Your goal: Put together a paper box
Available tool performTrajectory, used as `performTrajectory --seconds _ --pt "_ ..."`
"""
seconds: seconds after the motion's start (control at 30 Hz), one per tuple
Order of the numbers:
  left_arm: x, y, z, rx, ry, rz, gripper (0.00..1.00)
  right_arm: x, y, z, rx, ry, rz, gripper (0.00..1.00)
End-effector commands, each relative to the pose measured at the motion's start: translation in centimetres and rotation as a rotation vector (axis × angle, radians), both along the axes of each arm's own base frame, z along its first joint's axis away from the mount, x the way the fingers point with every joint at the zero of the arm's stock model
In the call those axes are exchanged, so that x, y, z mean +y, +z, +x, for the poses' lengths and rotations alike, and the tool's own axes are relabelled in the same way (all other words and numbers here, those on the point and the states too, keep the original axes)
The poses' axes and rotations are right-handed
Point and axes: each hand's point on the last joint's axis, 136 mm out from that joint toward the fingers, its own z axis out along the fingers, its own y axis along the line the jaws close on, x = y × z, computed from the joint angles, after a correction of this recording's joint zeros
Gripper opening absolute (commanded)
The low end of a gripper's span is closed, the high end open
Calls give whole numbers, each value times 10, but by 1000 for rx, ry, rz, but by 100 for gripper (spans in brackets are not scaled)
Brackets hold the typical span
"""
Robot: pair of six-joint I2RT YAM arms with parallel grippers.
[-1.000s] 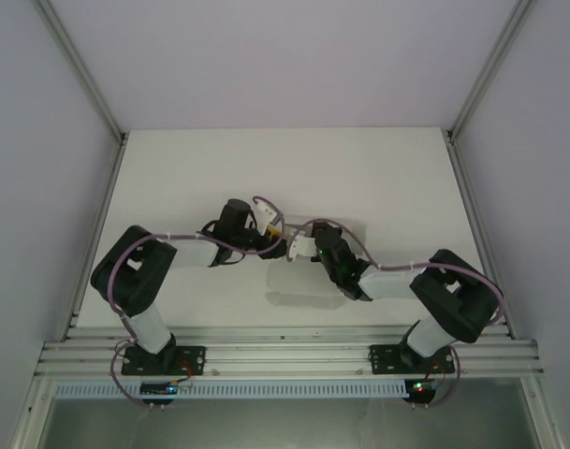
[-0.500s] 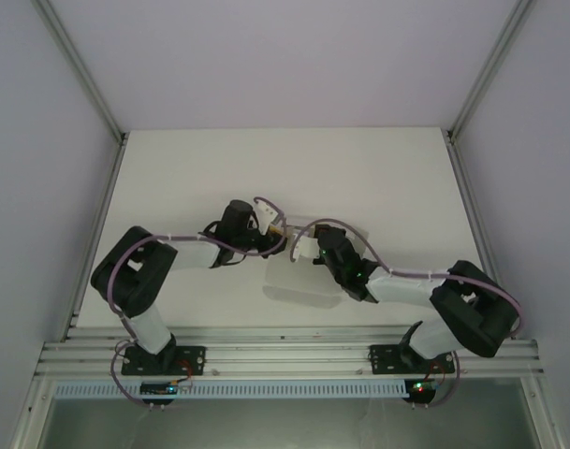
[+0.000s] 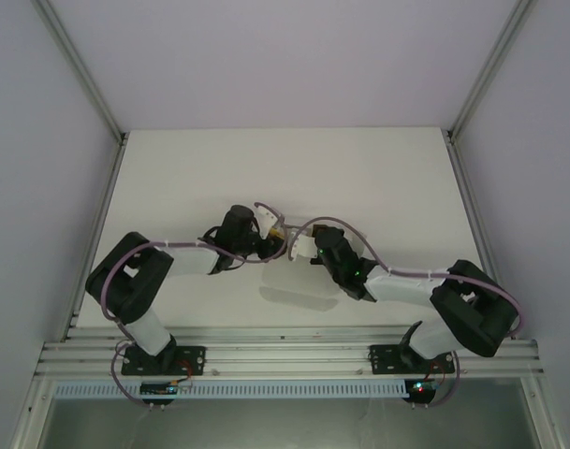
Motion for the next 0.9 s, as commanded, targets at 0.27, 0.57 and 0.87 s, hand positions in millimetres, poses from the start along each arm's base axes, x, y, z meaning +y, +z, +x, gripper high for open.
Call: performTrajectory --seconds 0.27,0.57,0.87 --pt "-27 30 -42 60 -285 -137 35 14 -2 -6 48 52 52 0" --pt "-26 36 -25 49 -242 -141 47 18 27 -10 -9 93 113 0" --pt "10 45 -6 -59 -92 -82 50 15 20 -14 -40 129 15 0"
